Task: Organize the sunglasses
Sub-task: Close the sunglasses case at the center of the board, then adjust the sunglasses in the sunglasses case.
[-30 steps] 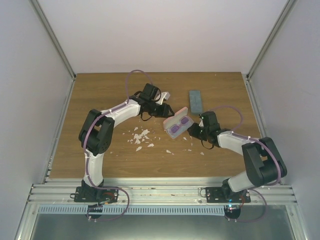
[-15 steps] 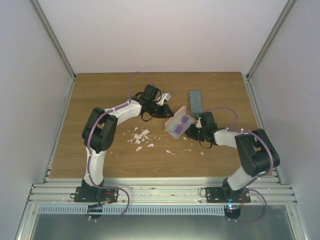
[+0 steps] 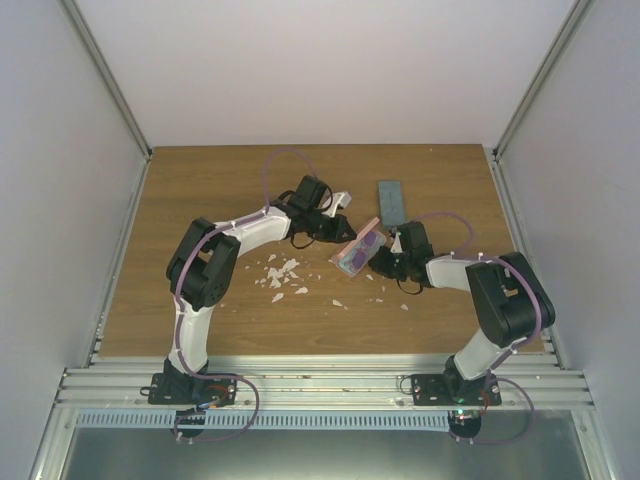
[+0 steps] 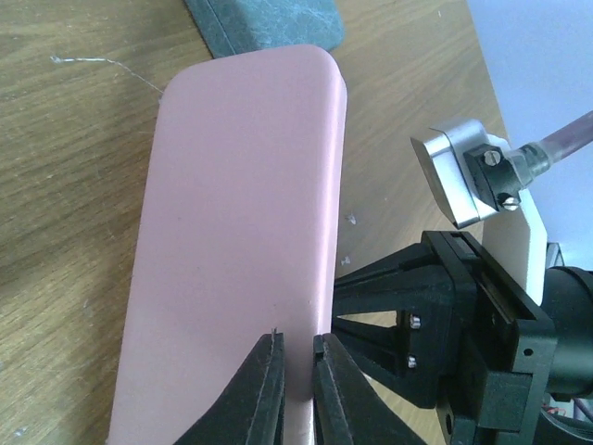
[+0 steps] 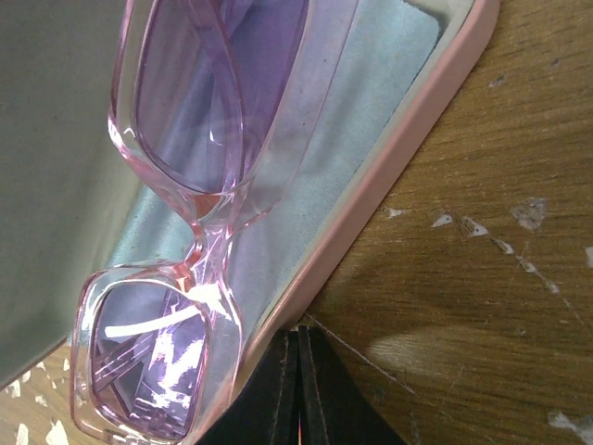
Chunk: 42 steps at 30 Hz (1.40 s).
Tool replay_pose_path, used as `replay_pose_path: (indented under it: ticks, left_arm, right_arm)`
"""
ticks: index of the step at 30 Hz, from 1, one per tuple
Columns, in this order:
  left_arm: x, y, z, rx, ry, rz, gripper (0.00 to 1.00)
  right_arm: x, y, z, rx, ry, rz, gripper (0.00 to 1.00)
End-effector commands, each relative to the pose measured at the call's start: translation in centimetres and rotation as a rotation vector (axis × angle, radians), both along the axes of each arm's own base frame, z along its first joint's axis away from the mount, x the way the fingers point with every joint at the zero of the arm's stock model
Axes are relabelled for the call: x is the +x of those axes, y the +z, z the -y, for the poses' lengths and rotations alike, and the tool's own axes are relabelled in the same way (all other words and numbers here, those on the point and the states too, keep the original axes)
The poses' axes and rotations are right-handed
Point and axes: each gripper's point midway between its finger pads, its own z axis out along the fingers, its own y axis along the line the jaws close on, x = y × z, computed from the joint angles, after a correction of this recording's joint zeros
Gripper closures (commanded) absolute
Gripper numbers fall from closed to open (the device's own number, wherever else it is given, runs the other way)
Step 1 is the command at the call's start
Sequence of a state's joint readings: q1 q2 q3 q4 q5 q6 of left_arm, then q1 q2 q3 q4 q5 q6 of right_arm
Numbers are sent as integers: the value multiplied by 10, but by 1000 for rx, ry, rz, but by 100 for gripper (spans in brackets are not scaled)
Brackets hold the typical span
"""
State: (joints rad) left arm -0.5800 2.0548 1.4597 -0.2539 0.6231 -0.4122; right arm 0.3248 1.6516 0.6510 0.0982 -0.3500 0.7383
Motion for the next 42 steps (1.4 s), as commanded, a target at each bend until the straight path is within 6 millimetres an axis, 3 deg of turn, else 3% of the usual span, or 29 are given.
replay_pose_path:
  ticks: [1,7,13,20,28,42]
  left_arm:
    - [-7,-18,-2,92,28,-17,88]
    - [3,-15,-6,140,51,21,86]
    - [1,-19,-6,141,49,8,85]
    - [0,-22,-6,140,45,-1,84]
    - [-2,-23,-5,137,39,-6,84]
    - [-7,-26,-1,116,5,-20,84]
  right_arm:
    - [1,-3,-3,11,2,-8,97]
    - [-5,3,-4,1,40,14,93]
    - [-15,9,-16,-13,114,12,89]
    - [-11,17,-26,-16,144,29,83]
    - [-7,23,-32,-6,156,45,67]
    - [-15,23,4,-120,8,57,75]
